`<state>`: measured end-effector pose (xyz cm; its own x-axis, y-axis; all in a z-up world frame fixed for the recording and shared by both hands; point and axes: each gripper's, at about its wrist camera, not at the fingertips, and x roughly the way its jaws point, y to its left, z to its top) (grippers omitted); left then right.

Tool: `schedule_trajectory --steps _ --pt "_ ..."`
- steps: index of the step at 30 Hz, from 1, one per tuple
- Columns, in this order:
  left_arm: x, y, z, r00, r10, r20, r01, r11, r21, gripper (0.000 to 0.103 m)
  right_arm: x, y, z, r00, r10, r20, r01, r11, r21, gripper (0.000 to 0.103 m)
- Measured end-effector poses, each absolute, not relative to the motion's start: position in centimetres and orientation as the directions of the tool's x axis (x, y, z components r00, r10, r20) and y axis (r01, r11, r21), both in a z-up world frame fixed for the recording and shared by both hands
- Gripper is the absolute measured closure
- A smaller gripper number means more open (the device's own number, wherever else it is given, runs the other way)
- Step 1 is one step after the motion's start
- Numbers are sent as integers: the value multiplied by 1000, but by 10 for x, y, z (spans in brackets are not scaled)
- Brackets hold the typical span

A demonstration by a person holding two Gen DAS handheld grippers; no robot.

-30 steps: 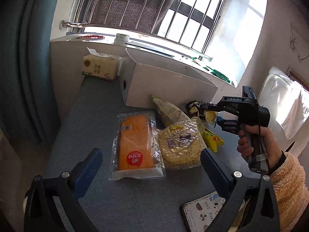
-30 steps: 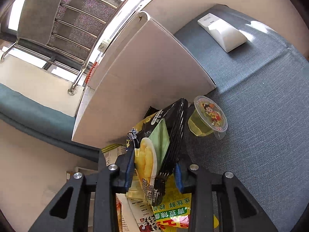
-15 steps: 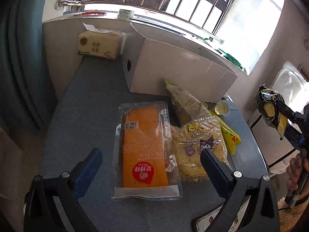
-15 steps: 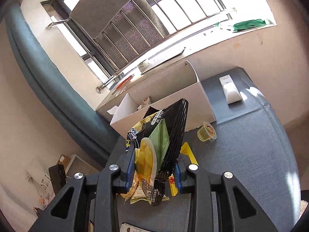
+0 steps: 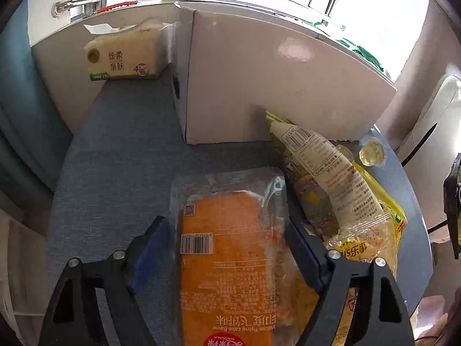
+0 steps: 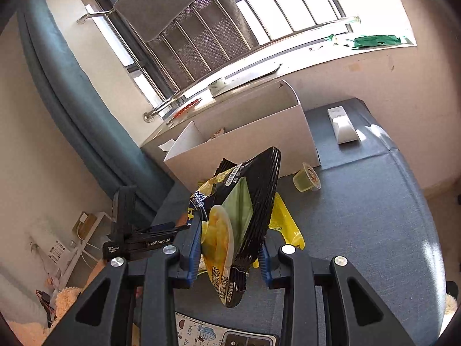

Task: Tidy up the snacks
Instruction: 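Grasp the orange bread pack with the left gripper while the right holds the black bag, then carry the orange bread pack and black bag over the white box and release both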

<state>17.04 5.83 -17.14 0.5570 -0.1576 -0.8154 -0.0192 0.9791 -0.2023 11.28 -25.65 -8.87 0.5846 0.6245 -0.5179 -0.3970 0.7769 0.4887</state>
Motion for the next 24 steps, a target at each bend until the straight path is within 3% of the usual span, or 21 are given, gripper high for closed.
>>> schedule_trajectory --steps 1,2,4,10,11,12,14,24 --pt "169 60 -170 555 -195 -809 -9 971 -240 43 113 -255 -90 583 622 -523 -396 779 486 67" --pt "168 63 -168 565 -220 -795 2 964 -266 52 113 -254 -92 579 621 -528 -396 780 484 67" --pt "161 61 -162 592 -159 -790 1 980 -197 53 113 -252 -95 569 626 -533 -395 777 491 67" --pt "140 69 -129 675 -212 -707 34 966 -257 56 114 -246 -97 563 629 -536 -400 775 489 67" --pt "136 71 -120 687 -219 -693 38 963 -267 66 115 -245 -97 563 630 -536 -405 775 485 67" --pt "134 73 -113 700 -230 -676 46 959 -279 84 115 -244 -96 564 629 -535 -409 776 481 67" --pt "131 75 -98 730 -204 -653 40 966 -257 89 116 -242 -93 569 629 -530 -412 776 478 67" --pt "130 71 -84 745 -225 -628 87 966 -243 90 115 -235 -87 574 632 -520 -437 774 458 67"
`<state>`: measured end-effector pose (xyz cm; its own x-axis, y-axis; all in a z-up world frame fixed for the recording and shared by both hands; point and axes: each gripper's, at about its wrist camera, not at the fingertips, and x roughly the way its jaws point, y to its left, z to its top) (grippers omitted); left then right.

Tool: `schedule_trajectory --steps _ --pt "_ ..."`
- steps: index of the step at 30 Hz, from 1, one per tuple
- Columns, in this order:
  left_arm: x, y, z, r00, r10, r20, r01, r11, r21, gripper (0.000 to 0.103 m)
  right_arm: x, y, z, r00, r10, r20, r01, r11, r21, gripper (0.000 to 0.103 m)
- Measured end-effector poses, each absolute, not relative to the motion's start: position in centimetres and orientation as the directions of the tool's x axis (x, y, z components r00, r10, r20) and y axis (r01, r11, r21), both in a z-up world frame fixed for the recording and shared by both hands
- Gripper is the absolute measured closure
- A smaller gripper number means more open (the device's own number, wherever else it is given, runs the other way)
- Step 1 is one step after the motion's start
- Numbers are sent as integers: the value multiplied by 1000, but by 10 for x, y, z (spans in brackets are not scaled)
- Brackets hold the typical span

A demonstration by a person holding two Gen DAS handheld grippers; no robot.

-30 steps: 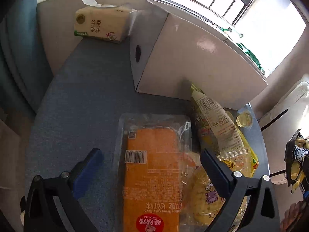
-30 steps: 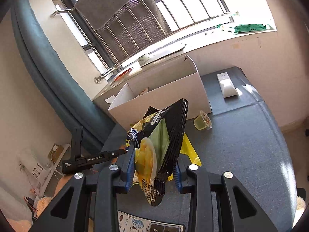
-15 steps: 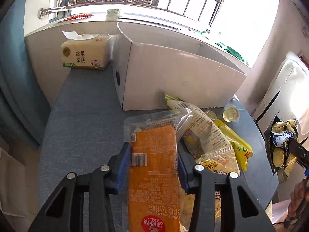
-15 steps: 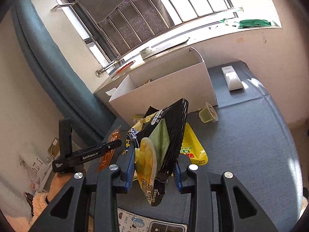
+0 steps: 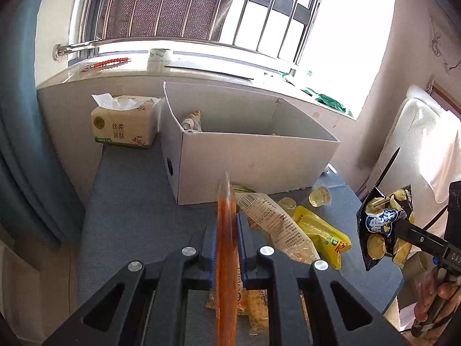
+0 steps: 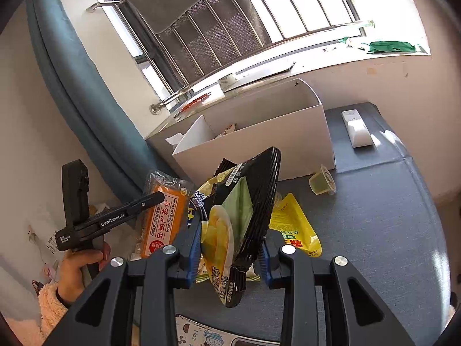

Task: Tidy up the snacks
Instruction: 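Carry the orange bread pack and black bag over the white box and release both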

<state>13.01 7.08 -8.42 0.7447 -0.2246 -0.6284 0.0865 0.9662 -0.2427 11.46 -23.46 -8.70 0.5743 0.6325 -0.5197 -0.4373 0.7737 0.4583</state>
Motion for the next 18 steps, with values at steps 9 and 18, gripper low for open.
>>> schedule_trajectory --steps 9,18 --pt "137 70 -10 835 -253 -489 146 958 -247 90 145 -231 -53 624 616 -482 -460 787 410 67" --pt "247 66 49 862 -218 -458 121 965 -232 90 264 -206 -4 642 577 -505 -420 815 399 67"
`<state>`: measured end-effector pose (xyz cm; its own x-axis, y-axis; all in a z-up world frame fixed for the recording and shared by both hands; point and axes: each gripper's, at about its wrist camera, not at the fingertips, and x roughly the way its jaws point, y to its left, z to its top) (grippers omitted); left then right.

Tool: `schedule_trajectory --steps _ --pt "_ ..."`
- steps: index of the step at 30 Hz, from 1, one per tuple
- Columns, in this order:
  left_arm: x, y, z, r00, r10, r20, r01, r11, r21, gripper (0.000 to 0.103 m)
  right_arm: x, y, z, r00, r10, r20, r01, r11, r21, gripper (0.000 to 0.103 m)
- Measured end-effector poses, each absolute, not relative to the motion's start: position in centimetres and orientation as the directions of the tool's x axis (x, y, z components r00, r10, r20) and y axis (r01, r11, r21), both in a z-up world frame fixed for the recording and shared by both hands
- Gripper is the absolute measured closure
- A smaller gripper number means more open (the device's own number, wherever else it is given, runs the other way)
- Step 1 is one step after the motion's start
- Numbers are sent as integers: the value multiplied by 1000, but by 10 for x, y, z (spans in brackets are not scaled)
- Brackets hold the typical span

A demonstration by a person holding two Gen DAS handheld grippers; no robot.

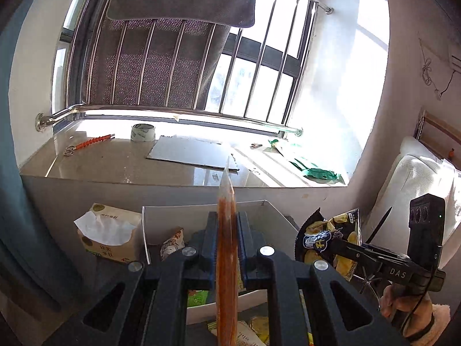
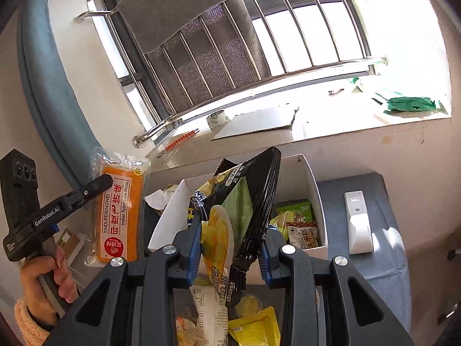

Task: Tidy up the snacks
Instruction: 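Carry the orange bread pack and black bag over the white box and release both, then move the left gripper to the cartoon-printed Lay's bag and close on it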

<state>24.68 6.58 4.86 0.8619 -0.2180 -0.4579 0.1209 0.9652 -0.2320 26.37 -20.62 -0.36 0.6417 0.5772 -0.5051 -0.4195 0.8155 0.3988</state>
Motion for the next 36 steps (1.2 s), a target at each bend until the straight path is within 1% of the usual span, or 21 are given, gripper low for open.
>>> schedule_trajectory --steps 2,5,7,8,9,10,11,14,17,20,22,26,29,31,36 --pt "280 65 47 846 -202 -494 103 970 -221 90 291 -200 -4 630 574 -523 -406 818 408 67" --pt "317 66 33 821 -191 -539 75 970 -230 89 321 -190 -9 633 533 -562 -389 846 365 67" --pt "333 68 24 820 -166 -547 40 971 -234 87 336 -189 -15 641 503 -580 -366 864 344 65" --pt "340 69 18 818 -139 -558 9 974 -228 76 344 -189 -18 644 490 -587 -352 871 341 63" --pt "345 71 13 812 -119 -572 -20 973 -230 61 351 -190 -23 640 473 -605 -332 881 338 48" --pt "349 74 7 796 -108 -595 -44 971 -236 17 359 -191 -29 628 450 -635 -300 893 335 12" --pt "349 77 1 787 -117 -606 -50 967 -251 1 365 -195 -34 614 430 -662 -264 902 341 0" --pt "344 80 -9 774 -122 -622 -54 965 -257 0 364 -207 -41 598 485 -638 -264 871 415 0" --pt "339 77 -13 764 -107 -636 -41 976 -214 0 355 -210 -37 630 462 -625 -266 884 385 0" --pt "327 72 -11 759 -103 -643 -20 983 -181 0 344 -209 -29 629 483 -610 -291 873 391 0" --pt "315 69 -7 760 -107 -641 0 986 -164 0 334 -205 -22 636 478 -606 -312 877 365 0" --pt "274 61 8 787 -140 -600 61 987 -151 0 302 -197 -4 661 489 -569 -380 872 308 0" --pt "240 51 15 810 -147 -568 101 988 -113 0 270 -197 4 664 520 -538 -436 853 286 0" --pt "214 47 15 821 -141 -553 106 990 -96 0 244 -200 6 674 543 -501 -475 838 269 0" --pt "157 40 1 820 -197 -537 146 980 -138 0 182 -210 -9 662 582 -473 -523 810 265 0"
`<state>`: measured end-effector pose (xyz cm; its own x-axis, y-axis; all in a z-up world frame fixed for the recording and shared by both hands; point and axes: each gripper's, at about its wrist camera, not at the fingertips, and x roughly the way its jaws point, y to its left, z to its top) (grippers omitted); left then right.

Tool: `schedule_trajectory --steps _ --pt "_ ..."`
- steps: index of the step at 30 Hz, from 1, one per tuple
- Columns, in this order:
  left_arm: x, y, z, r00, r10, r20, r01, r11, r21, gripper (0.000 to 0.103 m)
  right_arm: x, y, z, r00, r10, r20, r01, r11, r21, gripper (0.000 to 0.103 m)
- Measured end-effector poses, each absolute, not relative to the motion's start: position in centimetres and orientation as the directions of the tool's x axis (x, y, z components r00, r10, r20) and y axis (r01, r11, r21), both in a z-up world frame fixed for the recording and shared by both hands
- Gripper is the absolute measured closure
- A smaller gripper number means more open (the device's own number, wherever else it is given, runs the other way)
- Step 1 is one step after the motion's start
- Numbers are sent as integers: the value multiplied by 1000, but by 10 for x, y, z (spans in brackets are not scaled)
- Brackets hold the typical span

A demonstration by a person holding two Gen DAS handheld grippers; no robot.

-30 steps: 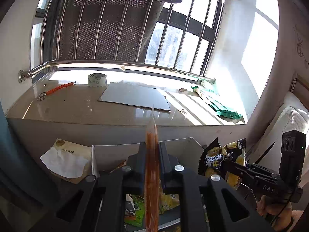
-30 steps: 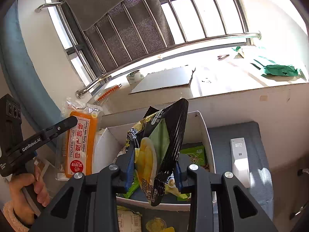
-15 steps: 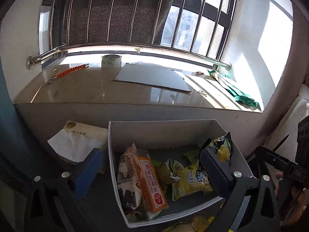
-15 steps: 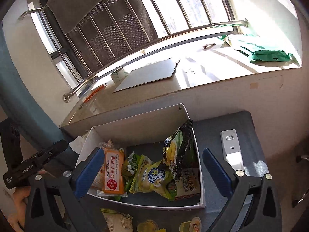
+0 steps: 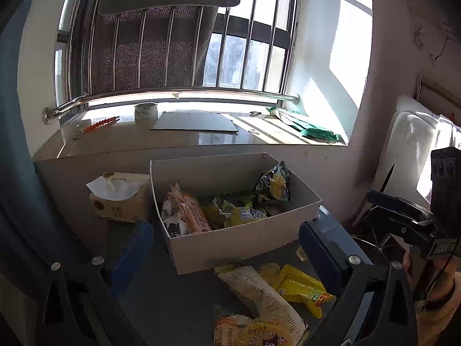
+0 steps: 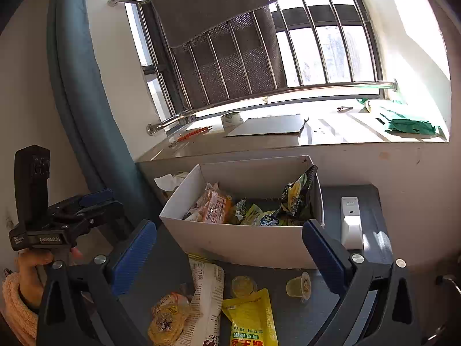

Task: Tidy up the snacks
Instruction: 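Move the left gripper to the cartoon-printed Lay's bag and close on it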

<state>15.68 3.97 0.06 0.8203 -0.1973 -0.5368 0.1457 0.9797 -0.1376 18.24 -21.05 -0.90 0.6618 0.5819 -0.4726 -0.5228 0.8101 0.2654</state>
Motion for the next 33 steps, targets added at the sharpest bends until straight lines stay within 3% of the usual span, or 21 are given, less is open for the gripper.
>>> schedule_trajectory --steps 6,13,21,29,31,32,33 --pt "92 27 -46 815 -268 -515 177 960 -219 0 126 -223 -55 640 570 -515 -499 818 286 0" --pt "54 15 -104 740 -320 -591 154 937 -315 0 87 -247 -110 562 562 -607 -450 824 345 0" --pt "85 24 -156 612 -353 -707 -20 887 -460 0 82 -253 -108 591 562 -578 -432 826 362 0" --pt "106 9 -172 564 -394 -726 -44 863 -503 0 82 -240 -120 545 575 -609 -452 814 365 0" --pt "107 7 -171 580 -363 -730 -41 881 -471 9 82 -239 -120 546 572 -612 -453 816 359 0" --pt "106 9 -171 588 -370 -719 -40 875 -482 22 81 -239 -120 545 576 -609 -456 813 361 0" --pt "104 11 -172 589 -391 -707 -33 863 -505 22 81 -239 -120 544 579 -608 -458 811 364 0"
